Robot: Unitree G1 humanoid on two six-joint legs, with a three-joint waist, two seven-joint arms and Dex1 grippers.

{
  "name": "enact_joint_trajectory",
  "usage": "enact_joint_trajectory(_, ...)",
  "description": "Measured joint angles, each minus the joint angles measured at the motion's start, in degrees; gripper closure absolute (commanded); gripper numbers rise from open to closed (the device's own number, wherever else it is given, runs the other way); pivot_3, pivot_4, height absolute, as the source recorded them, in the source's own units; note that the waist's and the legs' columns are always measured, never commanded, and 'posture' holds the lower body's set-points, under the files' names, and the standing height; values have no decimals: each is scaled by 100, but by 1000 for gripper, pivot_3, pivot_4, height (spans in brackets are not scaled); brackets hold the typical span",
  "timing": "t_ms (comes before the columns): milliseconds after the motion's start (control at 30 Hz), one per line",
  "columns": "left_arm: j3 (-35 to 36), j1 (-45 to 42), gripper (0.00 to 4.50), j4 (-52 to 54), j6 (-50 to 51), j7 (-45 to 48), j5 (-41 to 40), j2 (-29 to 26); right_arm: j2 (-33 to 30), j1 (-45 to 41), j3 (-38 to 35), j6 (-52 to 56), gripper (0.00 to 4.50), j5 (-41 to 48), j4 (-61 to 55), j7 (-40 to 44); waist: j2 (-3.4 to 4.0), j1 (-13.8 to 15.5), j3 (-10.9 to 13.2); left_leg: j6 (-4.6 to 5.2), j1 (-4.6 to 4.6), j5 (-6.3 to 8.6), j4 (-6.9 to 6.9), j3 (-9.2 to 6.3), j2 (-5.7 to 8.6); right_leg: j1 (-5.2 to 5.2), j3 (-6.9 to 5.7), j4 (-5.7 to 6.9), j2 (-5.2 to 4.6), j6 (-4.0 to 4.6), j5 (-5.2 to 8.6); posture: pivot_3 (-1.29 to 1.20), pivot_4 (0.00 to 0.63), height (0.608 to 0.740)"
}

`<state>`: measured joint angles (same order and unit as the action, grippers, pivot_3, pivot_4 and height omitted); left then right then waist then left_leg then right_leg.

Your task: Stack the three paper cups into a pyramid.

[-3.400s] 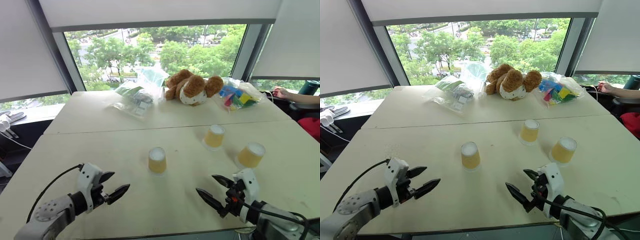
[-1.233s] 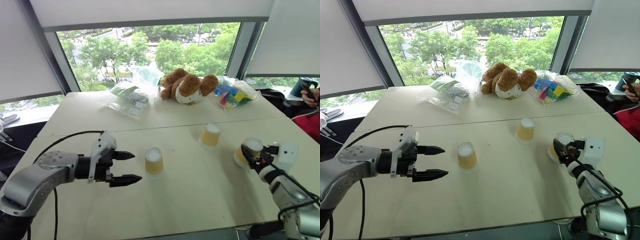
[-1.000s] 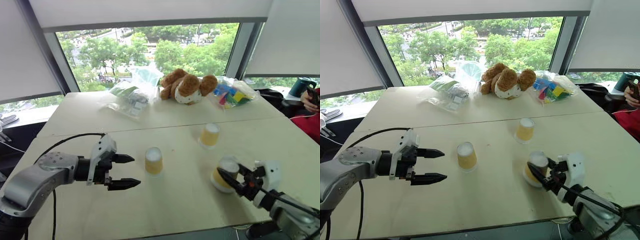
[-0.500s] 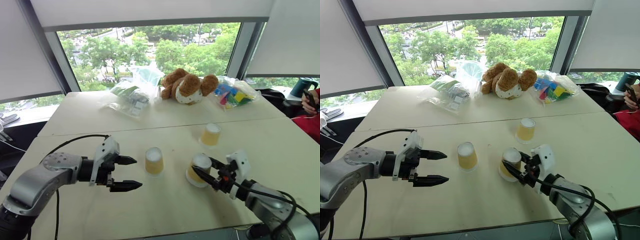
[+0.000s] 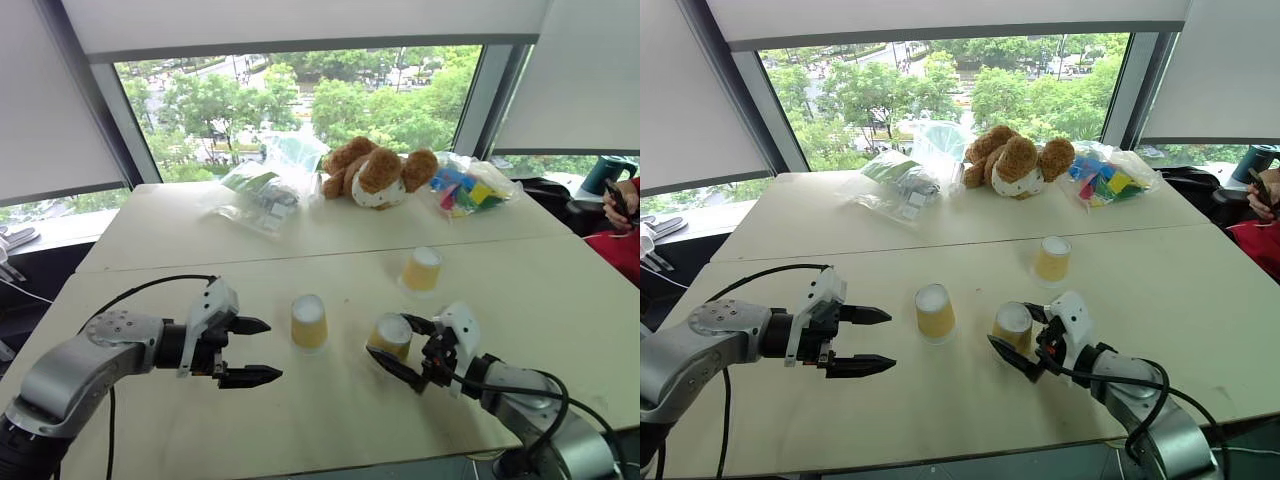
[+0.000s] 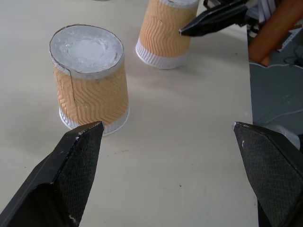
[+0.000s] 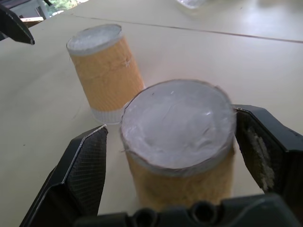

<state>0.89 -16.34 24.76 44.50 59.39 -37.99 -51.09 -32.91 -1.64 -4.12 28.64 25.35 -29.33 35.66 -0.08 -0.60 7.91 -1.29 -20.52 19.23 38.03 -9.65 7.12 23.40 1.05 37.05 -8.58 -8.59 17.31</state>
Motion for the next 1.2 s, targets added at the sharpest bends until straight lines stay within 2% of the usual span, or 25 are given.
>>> enact_joint_trajectory(167,12,-110,0,-207,2,16,-16,8,-199,-1127,-1180,874,88,1307,-429,-422,0,-4,2,0,1,0,-3,-1,-4,0,-3,-2,2,0,0,0,150,740)
enact_joint_trajectory(267,19,-221,0,-221,2,47,-35,5,-175,-1923,-1496,956,88,1468,170,-766,-2,3,1,0,-1,0,-1,-2,-1,-2,-4,-3,-1,0,0,0,150,740)
enact_joint_trajectory(367,91,-329,0,-237,151,4,-244,75,-371,-2161,-1144,597,88,761,1050,-816,-4,8,1,1,-3,0,1,-2,4,-3,-4,-1,-4,0,0,0,150,740)
enact_joint_trajectory(467,348,-557,0,-216,305,-106,-534,151,-245,-2371,-658,188,88,102,2227,-802,-3,-34,3,1,-5,0,3,3,1,5,-2,2,-4,0,0,0,150,740)
enact_joint_trajectory(733,463,-230,0,28,376,-319,-547,110,207,-2963,-346,-741,88,-447,3995,-545,-1,-127,4,0,-7,0,1,4,-1,7,-2,3,-3,0,0,0,150,740)
enact_joint_trajectory(1033,459,-127,0,124,373,-458,-547,114,351,-3204,-295,-1140,88,-715,4866,-358,0,-180,4,0,-7,0,0,3,-1,9,-2,3,-2,0,0,0,150,740)
enact_joint_trajectory(1067,459,-127,0,124,371,-466,-546,114,373,-3215,-297,-1188,599,-724,4915,-359,-1,-187,4,0,-7,0,0,3,-2,9,-2,4,-2,0,0,0,150,740)
enact_joint_trajectory(1100,459,-127,0,125,368,-473,-545,114,395,-3231,-297,-1240,879,-742,4974,-361,0,-192,4,0,-7,0,0,3,-2,9,-2,4,-2,0,0,0,150,740)
enact_joint_trajectory(1200,453,-127,0,124,366,-485,-535,114,469,-3272,-299,-1310,2290,-824,5047,-355,0,-192,4,0,-8,0,0,4,-2,10,-2,4,-2,0,0,0,150,740)
